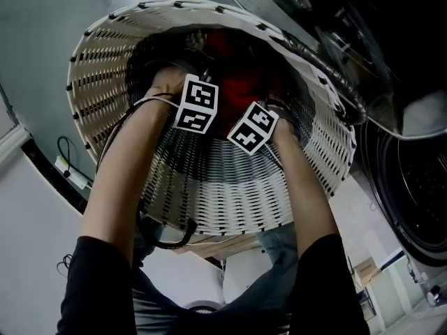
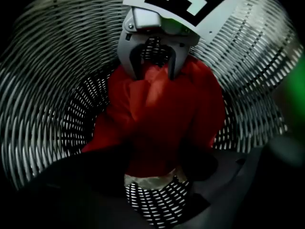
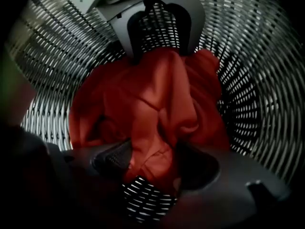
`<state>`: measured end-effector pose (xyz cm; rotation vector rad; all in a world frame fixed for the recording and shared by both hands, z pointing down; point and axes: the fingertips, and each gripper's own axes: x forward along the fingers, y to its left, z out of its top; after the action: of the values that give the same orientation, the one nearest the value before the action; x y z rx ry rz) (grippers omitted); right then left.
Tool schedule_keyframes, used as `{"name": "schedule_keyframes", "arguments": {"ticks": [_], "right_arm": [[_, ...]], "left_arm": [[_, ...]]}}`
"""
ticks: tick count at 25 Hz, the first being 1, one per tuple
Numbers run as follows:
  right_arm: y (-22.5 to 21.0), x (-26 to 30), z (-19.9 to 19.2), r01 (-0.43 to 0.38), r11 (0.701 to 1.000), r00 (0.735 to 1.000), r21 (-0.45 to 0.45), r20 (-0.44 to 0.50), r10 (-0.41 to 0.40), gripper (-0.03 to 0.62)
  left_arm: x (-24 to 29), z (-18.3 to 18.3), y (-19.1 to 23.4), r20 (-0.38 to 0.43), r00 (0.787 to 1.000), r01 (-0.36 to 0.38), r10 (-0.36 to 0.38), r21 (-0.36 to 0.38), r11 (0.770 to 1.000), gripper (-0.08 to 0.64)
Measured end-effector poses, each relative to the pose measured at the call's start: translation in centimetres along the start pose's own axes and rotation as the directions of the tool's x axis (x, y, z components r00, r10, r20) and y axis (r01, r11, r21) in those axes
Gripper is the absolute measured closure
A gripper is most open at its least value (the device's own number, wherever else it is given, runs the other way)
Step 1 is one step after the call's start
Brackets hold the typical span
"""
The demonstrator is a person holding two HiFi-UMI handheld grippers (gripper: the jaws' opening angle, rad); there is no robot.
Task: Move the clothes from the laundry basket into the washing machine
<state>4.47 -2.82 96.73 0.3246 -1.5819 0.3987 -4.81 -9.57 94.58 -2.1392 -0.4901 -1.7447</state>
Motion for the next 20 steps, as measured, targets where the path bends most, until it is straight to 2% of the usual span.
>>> {"name": "schedule_keyframes", "arguments": {"ticks": [3, 5, 7, 10, 13, 17, 20], "right_arm": [[0.2, 0.2, -0.2, -0.005, 1.0, 1.0, 0.002, -0.008, 0.005, 0.345], [-0.1, -0.2, -0.1, 0.021, 1.0, 1.0, -0.002, 0.002, -0.021, 0.44], [-0.6, -0.9, 0.3, 0.039, 0.999, 0.999, 0.019, 0.03, -0.039, 0.515], [-1.6, -2.8, 1.2, 0.038, 0.996, 0.995, 0.081, 0.093, -0.045, 0.529], [-2.3, -5.1, 2.0, 0.051, 0.989, 0.986, 0.136, 0.152, -0.072, 0.531], [-3.5, -9.4, 3.1, 0.044, 0.96, 0.955, 0.275, 0.27, -0.121, 0.532], [-3.9, -12.9, 3.9, 0.056, 0.945, 0.93, 0.323, 0.327, -0.167, 0.532]], "left_arm": [[0.4, 0.4, -0.3, 0.012, 1.0, -0.013, 0.013, -0.012, 1.0, 0.324], [0.3, 0.6, -0.7, 0.037, 0.999, 0.005, -0.004, -0.052, 0.999, 0.417], [-0.5, 0.8, -0.4, 0.073, 0.997, 0.023, -0.015, -0.108, 0.994, 0.458], [-2.1, 1.0, 0.3, 0.112, 0.993, 0.045, -0.025, -0.187, 0.981, 0.472], [-4.1, 1.0, 0.4, 0.144, 0.989, 0.069, -0.029, -0.28, 0.958, 0.477], [-7.5, 1.1, 1.2, 0.169, 0.985, 0.048, 0.016, -0.367, 0.929, 0.482], [-10.5, 1.1, 1.9, 0.183, 0.981, 0.03, 0.058, -0.444, 0.895, 0.485]]}}
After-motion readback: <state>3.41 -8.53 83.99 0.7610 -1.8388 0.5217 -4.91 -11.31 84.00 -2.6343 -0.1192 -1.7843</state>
